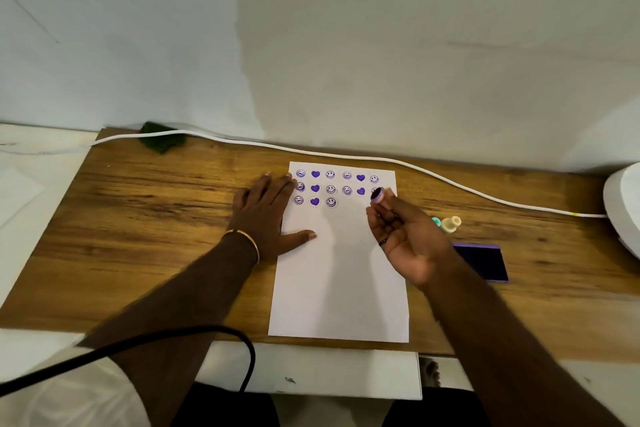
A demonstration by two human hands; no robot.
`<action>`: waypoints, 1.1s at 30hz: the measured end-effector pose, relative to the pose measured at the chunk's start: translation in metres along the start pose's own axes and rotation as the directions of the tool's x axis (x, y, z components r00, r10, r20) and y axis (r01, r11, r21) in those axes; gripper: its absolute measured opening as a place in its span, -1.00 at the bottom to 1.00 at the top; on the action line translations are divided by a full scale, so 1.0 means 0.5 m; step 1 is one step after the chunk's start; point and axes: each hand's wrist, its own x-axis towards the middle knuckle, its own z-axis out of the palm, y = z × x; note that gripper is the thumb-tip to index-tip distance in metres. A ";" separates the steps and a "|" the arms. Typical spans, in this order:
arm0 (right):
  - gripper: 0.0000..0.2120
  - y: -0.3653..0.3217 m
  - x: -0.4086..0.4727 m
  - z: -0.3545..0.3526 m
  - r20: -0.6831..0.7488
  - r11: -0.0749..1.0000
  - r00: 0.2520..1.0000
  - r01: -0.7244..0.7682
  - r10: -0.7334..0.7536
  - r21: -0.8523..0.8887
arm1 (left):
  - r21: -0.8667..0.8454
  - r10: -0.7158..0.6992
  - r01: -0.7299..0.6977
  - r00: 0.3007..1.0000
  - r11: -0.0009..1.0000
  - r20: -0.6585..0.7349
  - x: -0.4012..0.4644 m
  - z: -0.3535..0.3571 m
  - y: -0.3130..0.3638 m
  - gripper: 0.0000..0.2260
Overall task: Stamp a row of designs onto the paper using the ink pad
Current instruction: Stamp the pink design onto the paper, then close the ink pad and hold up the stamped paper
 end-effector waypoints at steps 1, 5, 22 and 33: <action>-0.82 -0.005 -0.016 -0.007 0.010 1.000 1.000 -0.003 0.003 0.030 | -0.020 -0.012 0.013 1.000 1.000 0.013 0.002 -0.003 0.000 -0.07; -0.75 -0.032 -0.089 -0.047 0.072 0.998 0.997 0.000 -0.005 0.069 | -0.060 -0.056 0.061 0.995 0.996 0.081 0.015 -0.015 0.005 -0.04; -0.78 -0.090 -0.207 -0.232 -0.027 0.959 0.993 0.119 -0.116 0.257 | 0.055 0.156 -0.190 0.913 0.980 0.376 -0.007 -0.106 0.261 -0.40; -0.81 -0.119 -0.159 -0.270 -0.110 0.951 0.988 0.136 -0.109 0.279 | -0.118 0.292 -0.270 0.918 0.956 0.267 -0.009 -0.065 0.453 -0.61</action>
